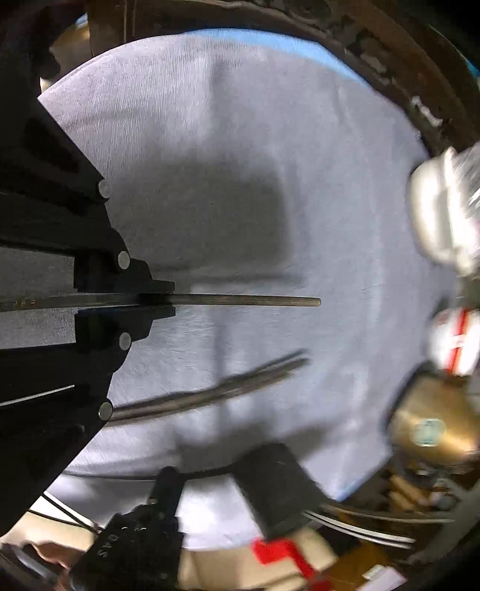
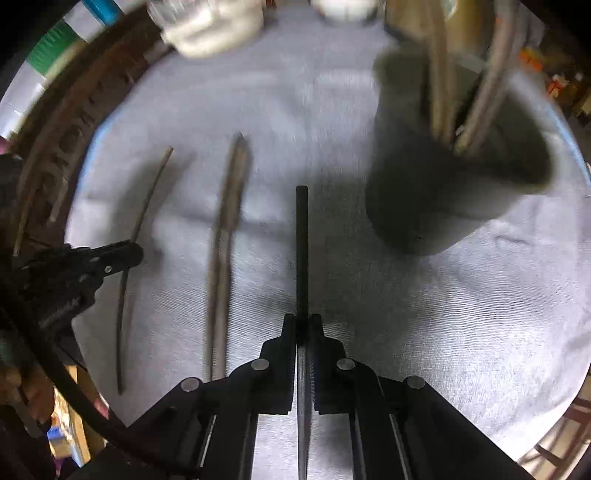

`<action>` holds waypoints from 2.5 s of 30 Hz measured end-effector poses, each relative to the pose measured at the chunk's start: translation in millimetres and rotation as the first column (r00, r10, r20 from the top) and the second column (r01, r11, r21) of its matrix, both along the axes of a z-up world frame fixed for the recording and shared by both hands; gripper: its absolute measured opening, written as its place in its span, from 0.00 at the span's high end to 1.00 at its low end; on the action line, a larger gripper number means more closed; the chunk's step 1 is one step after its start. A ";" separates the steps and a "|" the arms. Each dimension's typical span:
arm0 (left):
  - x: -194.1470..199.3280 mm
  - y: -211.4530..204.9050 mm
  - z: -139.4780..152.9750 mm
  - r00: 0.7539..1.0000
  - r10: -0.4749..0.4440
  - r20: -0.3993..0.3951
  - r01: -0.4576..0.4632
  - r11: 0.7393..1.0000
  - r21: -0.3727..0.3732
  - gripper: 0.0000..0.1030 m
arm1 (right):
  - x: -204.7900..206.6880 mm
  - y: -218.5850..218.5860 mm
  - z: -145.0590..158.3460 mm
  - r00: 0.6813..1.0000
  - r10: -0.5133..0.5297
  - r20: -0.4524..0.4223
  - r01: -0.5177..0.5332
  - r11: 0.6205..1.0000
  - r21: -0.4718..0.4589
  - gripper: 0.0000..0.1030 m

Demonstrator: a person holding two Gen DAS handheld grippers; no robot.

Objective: Organize utensils
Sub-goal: 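Lift both held chopsticks and carry them over the grey holder, then lower both chopsticks into the grey holder and open both grippers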

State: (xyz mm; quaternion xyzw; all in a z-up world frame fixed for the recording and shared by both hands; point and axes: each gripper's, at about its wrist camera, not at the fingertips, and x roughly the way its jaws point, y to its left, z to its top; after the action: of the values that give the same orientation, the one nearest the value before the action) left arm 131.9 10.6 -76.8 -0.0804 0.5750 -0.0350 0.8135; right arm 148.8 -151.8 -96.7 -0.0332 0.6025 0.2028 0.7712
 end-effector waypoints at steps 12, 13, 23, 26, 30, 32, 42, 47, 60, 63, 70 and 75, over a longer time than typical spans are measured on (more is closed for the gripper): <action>-44.3 24.4 61.5 0.839 0.201 0.506 -0.198 0.978 -0.059 0.95 | -72.6 -64.4 100.5 0.685 -0.370 0.627 0.232 0.927 0.293 0.93; -46.2 24.9 57.7 0.826 0.203 0.527 -0.200 0.978 -0.064 0.95 | -73.5 -67.2 101.0 0.666 -0.383 0.640 0.238 0.923 0.304 0.93; -60.9 14.3 34.1 0.766 0.199 0.611 -0.240 0.971 -0.015 0.95 | -89.5 -67.9 74.4 0.581 -0.372 0.724 0.275 0.927 0.255 0.93; -73.2 15.6 31.4 0.762 0.191 0.618 -0.242 0.970 -0.002 0.95 | -108.9 -80.2 79.1 0.574 -0.370 0.731 0.267 0.928 0.260 0.93; -93.4 18.2 29.7 0.763 0.179 0.621 -0.227 0.974 -0.002 0.94 | -128.7 -86.9 82.9 0.565 -0.367 0.739 0.261 0.929 0.262 0.93; -103.5 22.4 28.6 0.766 0.188 0.615 -0.225 0.974 -0.018 0.94 | -136.5 -89.5 85.8 0.567 -0.362 0.740 0.257 0.931 0.259 0.93; -73.6 23.1 53.0 0.634 0.254 0.730 -0.320 0.946 -0.051 0.95 | -142.1 -97.6 88.2 0.570 -0.379 0.729 0.274 0.924 0.267 0.93; -58.8 14.7 37.1 0.580 0.269 0.769 -0.386 0.922 -0.032 0.95 | -142.2 -98.0 87.6 0.568 -0.381 0.730 0.277 0.923 0.266 0.93; -105.4 28.3 32.3 0.624 0.255 0.738 -0.346 0.938 -0.032 0.93 | -146.4 -96.1 89.5 0.576 -0.370 0.729 0.262 0.928 0.264 0.93; -116.6 26.5 37.1 0.646 0.238 0.725 -0.308 0.951 -0.038 0.93 | -148.1 -97.6 90.1 0.582 -0.374 0.722 0.261 0.927 0.270 0.93; -126.7 24.0 42.5 0.681 0.224 0.697 -0.250 0.966 -0.067 0.94 | -150.8 -101.7 91.5 0.594 -0.380 0.709 0.256 0.925 0.281 0.93; -128.8 22.0 44.1 0.690 0.219 0.690 -0.237 0.969 -0.071 0.95 | -153.2 -105.7 92.8 0.587 -0.390 0.710 0.262 0.921 0.290 0.93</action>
State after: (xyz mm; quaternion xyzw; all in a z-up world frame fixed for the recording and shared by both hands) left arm 3.1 32.6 -32.7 -0.1225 0.2148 0.0454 0.9679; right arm -4.4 -257.5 -3.9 0.0564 0.2045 0.0710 0.9747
